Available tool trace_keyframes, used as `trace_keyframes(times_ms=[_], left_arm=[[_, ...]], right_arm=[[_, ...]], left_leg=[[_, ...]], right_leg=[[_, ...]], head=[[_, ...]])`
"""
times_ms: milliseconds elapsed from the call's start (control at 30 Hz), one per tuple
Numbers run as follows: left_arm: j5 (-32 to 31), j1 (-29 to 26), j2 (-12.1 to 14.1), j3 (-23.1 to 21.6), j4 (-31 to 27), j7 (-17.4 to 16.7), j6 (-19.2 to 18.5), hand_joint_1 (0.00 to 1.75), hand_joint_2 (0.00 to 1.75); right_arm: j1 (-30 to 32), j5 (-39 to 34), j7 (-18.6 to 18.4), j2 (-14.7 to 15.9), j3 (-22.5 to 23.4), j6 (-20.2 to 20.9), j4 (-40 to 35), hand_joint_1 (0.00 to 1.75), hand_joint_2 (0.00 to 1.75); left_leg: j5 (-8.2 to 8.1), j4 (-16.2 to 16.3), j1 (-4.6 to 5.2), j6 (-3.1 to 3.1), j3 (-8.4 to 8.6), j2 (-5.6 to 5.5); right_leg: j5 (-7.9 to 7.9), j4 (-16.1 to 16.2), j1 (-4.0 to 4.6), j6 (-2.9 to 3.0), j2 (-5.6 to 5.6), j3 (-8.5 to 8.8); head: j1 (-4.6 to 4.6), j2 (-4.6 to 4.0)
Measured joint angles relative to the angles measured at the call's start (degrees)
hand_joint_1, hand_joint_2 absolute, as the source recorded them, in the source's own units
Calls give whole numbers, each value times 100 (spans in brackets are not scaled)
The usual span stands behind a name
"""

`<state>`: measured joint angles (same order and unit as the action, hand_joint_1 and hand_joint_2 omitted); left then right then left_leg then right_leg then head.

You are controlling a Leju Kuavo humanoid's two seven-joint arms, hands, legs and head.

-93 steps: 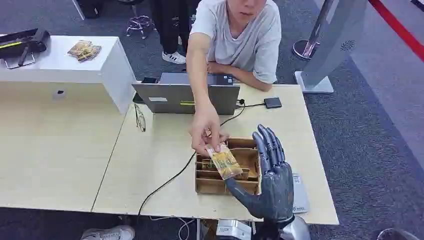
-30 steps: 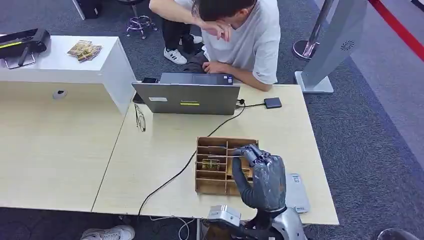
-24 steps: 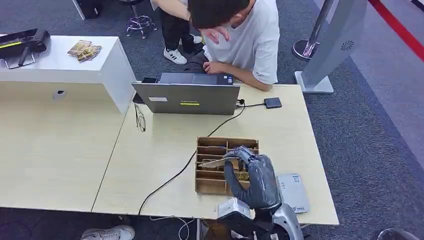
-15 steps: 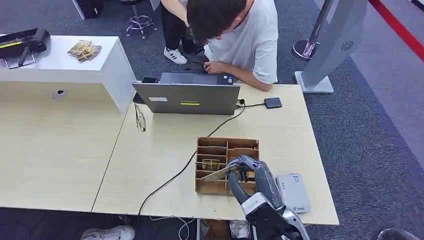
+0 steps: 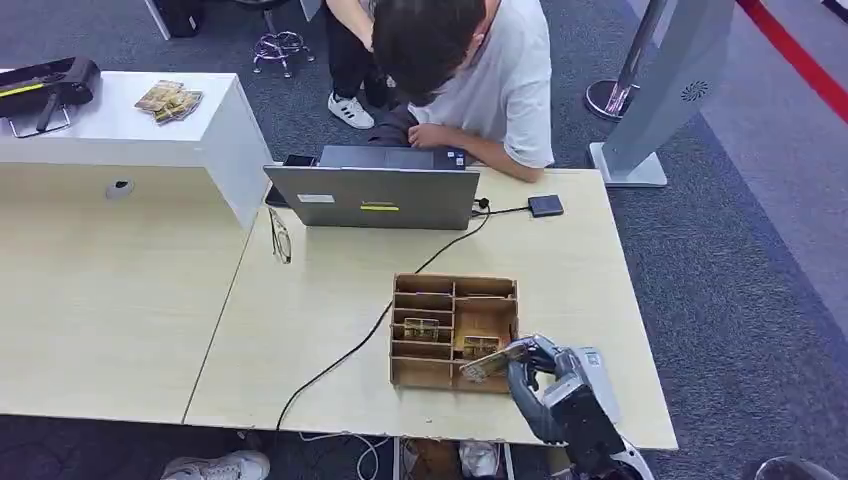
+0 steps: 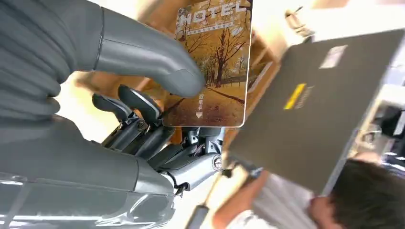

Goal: Pass the card to the sensor for recognition and then transmit it.

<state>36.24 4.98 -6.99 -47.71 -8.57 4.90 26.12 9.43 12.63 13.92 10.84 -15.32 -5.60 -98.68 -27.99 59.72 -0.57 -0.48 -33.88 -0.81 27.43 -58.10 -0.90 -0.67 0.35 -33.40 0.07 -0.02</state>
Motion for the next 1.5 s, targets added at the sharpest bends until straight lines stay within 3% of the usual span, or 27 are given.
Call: trace_keyframes(times_ms=[467,767,1100,1500], left_arm=[[-4,-4,0,0,0,0,9,0,0],[2,-4,0,0,0,0,9,0,0],[11,-5,-2,0,0,-2,9,0,0],[33,-5,-7,0,0,-2,4,0,0]], right_arm=[[271,-17,-212,140,411,-96,369,175,175],[280,326,-553,151,546,-347,570,175,175],[277,721,-802,61,717,-752,778,175,175],[278,927,-868,-26,898,-822,883,175,175]], left_leg=[[0,0,0,0,0,0],[0,0,0,0,0,1],[0,0,0,0,0,1],[0,0,0,0,0,0]], right_leg=[[0,0,0,0,0,0],[0,0,0,0,1,0],[0,0,0,0,1,0],[0,0,0,0,0,0]], head=[[0,0],[0,0],[-2,0],[0,0]])
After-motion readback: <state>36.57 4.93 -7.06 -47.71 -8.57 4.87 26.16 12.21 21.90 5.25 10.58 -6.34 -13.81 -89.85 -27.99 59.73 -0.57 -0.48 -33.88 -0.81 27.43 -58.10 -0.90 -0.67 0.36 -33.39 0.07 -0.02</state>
